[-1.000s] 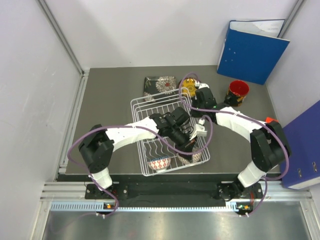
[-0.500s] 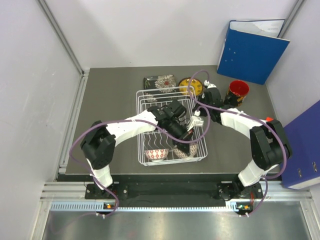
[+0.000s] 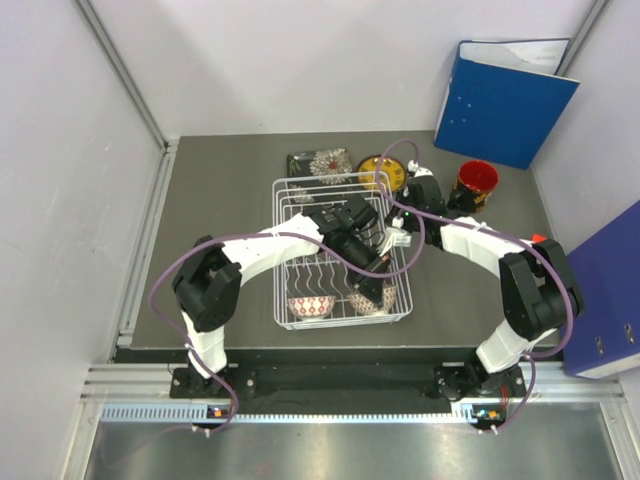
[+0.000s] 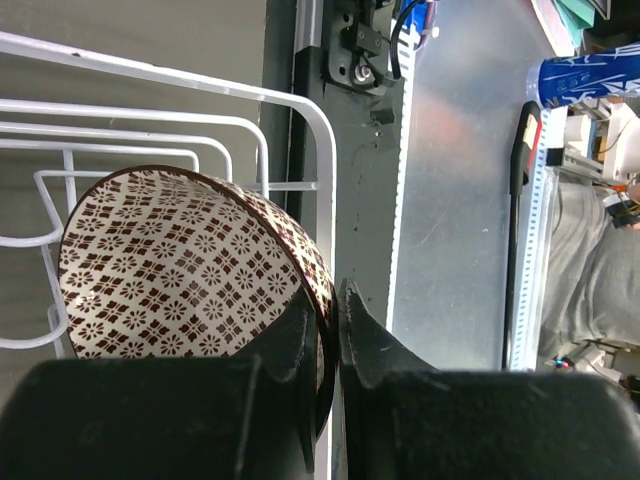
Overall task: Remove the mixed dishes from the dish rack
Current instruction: Pick up the bowl from the dish rack, then place the bowl at the center of the board.
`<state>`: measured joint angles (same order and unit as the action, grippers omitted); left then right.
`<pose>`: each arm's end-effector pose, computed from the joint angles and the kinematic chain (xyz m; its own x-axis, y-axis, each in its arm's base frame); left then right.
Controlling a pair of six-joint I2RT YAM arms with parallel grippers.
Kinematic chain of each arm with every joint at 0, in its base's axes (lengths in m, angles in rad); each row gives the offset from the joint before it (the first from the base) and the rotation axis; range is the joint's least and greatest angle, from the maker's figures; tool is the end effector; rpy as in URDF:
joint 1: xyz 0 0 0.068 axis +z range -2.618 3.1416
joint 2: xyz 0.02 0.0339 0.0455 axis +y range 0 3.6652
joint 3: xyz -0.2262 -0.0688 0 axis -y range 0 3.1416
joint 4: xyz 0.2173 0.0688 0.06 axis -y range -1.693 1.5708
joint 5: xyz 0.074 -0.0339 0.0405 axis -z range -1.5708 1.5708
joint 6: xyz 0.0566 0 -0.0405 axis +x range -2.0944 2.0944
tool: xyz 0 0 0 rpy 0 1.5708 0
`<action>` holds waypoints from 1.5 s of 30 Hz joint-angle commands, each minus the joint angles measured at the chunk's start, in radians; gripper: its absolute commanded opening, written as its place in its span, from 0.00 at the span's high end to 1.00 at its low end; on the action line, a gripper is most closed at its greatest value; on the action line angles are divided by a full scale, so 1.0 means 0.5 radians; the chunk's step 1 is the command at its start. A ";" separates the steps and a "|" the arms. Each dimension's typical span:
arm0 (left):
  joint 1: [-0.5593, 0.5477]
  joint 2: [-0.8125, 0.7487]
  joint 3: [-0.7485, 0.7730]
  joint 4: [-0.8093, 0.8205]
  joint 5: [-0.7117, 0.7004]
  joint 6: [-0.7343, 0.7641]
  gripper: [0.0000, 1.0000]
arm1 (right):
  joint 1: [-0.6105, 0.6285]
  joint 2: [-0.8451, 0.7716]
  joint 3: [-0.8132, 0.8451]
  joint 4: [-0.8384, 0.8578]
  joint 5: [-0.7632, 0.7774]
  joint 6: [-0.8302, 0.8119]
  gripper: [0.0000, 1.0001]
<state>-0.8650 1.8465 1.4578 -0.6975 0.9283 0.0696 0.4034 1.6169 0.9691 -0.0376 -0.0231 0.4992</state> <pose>0.1962 -0.3001 0.2088 -0.5240 0.6791 -0.5140 0.7362 0.0577 -0.6743 0.3131 0.1351 0.1735 -0.7069 0.2187 -0.6727 -0.0803 0.9201 0.3834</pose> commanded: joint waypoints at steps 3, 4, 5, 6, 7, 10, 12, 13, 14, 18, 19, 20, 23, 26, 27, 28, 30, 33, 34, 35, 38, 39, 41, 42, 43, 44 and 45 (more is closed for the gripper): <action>0.147 -0.024 0.416 0.324 -0.031 0.103 1.00 | 0.052 0.003 -0.039 -0.121 -0.126 0.112 1.00; 0.153 -0.024 0.428 0.318 -0.034 0.100 1.00 | 0.052 -0.003 -0.042 -0.118 -0.126 0.109 1.00; 0.159 -0.027 0.441 0.321 -0.031 0.103 1.00 | 0.052 -0.003 -0.045 -0.121 -0.126 0.106 1.00; 0.162 -0.027 0.462 0.318 -0.034 0.100 1.00 | 0.055 -0.012 -0.045 -0.124 -0.126 0.100 1.00; 0.168 -0.027 0.474 0.312 -0.037 0.103 1.00 | 0.052 -0.015 -0.045 -0.127 -0.126 0.097 1.00; 0.175 -0.018 0.533 0.291 -0.065 0.121 1.00 | 0.052 -0.019 -0.042 -0.133 -0.123 0.091 1.00; 0.184 -0.012 0.588 0.266 -0.071 0.119 1.00 | 0.058 -0.034 -0.042 -0.133 -0.123 0.091 1.00; 0.187 -0.008 0.597 0.263 -0.077 0.122 1.00 | 0.055 -0.037 -0.039 -0.137 -0.126 0.091 1.00; 0.187 -0.018 0.603 0.266 -0.083 0.122 1.00 | 0.055 -0.040 -0.039 -0.143 -0.129 0.088 1.00; 0.187 -0.054 0.594 0.263 -0.135 0.137 1.00 | 0.058 -0.104 -0.015 -0.164 -0.156 0.082 0.82; 0.190 -0.061 0.591 0.263 -0.142 0.140 1.00 | 0.058 -0.114 0.007 -0.182 -0.159 0.076 0.77; 0.190 -0.070 0.588 0.260 -0.151 0.140 1.00 | 0.058 -0.126 0.016 -0.201 -0.159 0.075 0.72; 0.193 -0.094 0.585 0.263 -0.160 0.143 1.00 | 0.061 -0.175 0.059 -0.247 -0.166 0.075 0.56; 0.196 -0.119 0.588 0.260 -0.172 0.146 1.00 | 0.061 -0.242 0.114 -0.293 -0.172 0.075 0.45; 0.196 -0.128 0.585 0.257 -0.178 0.146 1.00 | 0.061 -0.273 0.129 -0.326 -0.169 0.069 0.41; 0.196 -0.134 0.582 0.260 -0.175 0.155 1.00 | 0.061 -0.285 0.166 -0.348 -0.166 0.063 0.40; 0.202 -0.153 0.582 0.260 -0.185 0.158 1.00 | 0.061 -0.322 0.206 -0.406 -0.156 0.039 0.38; 0.205 -0.168 0.585 0.254 -0.191 0.165 1.00 | 0.061 -0.338 0.301 -0.474 -0.104 0.005 0.38; 0.211 -0.171 0.582 0.251 -0.194 0.168 1.00 | 0.058 -0.338 0.347 -0.507 -0.095 0.005 0.38; 0.214 -0.177 0.582 0.254 -0.197 0.168 1.00 | 0.052 -0.338 0.369 -0.520 -0.089 0.002 0.37; 0.221 -0.186 0.582 0.251 -0.203 0.174 1.00 | 0.037 -0.325 0.461 -0.554 -0.083 -0.007 0.37; 0.224 -0.189 0.579 0.251 -0.206 0.174 1.00 | 0.034 -0.307 0.497 -0.572 -0.077 -0.007 0.37; 0.230 -0.199 0.573 0.245 -0.212 0.177 1.00 | 0.022 -0.304 0.586 -0.609 -0.064 -0.010 0.37; 0.233 -0.202 0.570 0.245 -0.215 0.174 1.00 | 0.015 -0.310 0.635 -0.618 -0.064 -0.010 0.36; 0.233 -0.214 0.567 0.248 -0.215 0.180 1.00 | 0.000 -0.307 0.660 -0.621 -0.061 -0.004 0.36; 0.236 -0.217 0.563 0.245 -0.224 0.180 1.00 | -0.012 -0.310 0.682 -0.643 -0.052 0.005 0.36; 0.236 -0.226 0.557 0.254 -0.234 0.174 1.00 | -0.024 -0.331 0.697 -0.640 -0.028 0.047 0.36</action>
<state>-0.7502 1.8015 1.7061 -0.6636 0.8013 0.1329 0.4080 1.4952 1.2324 -0.3443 -0.0509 0.5007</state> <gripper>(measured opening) 0.103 0.640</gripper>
